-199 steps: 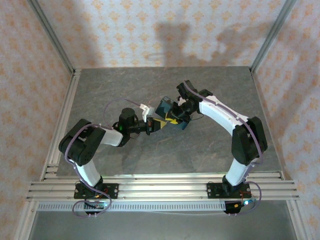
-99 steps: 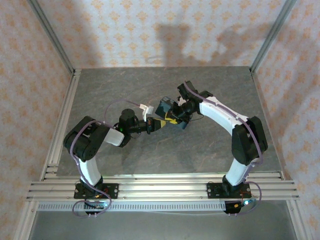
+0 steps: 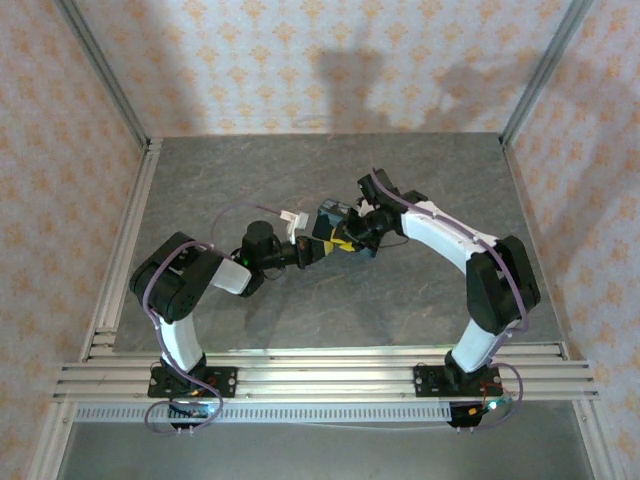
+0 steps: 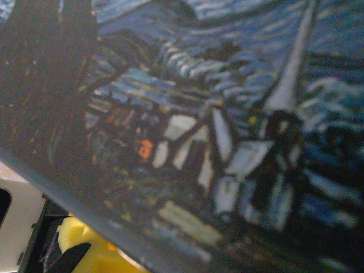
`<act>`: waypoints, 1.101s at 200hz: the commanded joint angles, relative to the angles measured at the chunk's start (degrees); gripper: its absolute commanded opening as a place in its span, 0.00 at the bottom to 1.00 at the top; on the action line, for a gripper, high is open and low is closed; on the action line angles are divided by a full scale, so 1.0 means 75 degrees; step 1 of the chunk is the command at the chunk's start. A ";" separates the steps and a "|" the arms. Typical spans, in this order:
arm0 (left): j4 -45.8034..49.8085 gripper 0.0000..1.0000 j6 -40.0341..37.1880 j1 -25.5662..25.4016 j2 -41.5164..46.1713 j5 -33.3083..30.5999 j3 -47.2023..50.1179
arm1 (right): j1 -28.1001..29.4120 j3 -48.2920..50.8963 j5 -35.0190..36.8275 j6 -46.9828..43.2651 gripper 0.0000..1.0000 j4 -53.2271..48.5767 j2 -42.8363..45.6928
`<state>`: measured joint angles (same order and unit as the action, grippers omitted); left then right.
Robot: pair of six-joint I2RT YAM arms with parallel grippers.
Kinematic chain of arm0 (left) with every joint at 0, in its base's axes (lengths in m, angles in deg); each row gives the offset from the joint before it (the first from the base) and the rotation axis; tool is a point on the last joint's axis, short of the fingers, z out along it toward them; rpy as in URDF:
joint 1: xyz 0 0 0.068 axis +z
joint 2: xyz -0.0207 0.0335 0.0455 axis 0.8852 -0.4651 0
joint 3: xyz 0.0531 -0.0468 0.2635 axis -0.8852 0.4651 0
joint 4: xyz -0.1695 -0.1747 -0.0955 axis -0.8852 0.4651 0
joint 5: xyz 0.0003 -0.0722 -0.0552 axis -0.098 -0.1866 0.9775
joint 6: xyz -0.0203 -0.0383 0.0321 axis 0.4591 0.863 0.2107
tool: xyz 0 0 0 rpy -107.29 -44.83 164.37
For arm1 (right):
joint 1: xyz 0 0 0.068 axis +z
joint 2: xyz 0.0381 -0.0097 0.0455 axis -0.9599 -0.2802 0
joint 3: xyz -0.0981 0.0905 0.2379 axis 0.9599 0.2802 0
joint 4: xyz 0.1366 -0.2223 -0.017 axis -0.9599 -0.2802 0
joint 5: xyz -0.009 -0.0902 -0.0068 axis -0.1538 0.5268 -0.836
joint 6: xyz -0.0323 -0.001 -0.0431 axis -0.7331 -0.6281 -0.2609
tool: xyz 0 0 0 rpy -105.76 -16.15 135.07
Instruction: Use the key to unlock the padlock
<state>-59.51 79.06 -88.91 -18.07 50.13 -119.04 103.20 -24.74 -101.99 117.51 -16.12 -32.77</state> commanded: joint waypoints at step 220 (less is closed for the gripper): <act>-0.0421 0.20 0.0273 -0.0008 0.0281 -0.0235 0.0617 | 0.0113 0.0324 -0.0128 0.0499 0.00 0.0697 0.0071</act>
<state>-57.96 80.20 -88.67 -14.31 48.03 -112.83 103.68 -22.23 -101.97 120.72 -12.54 -32.35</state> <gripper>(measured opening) 0.203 0.192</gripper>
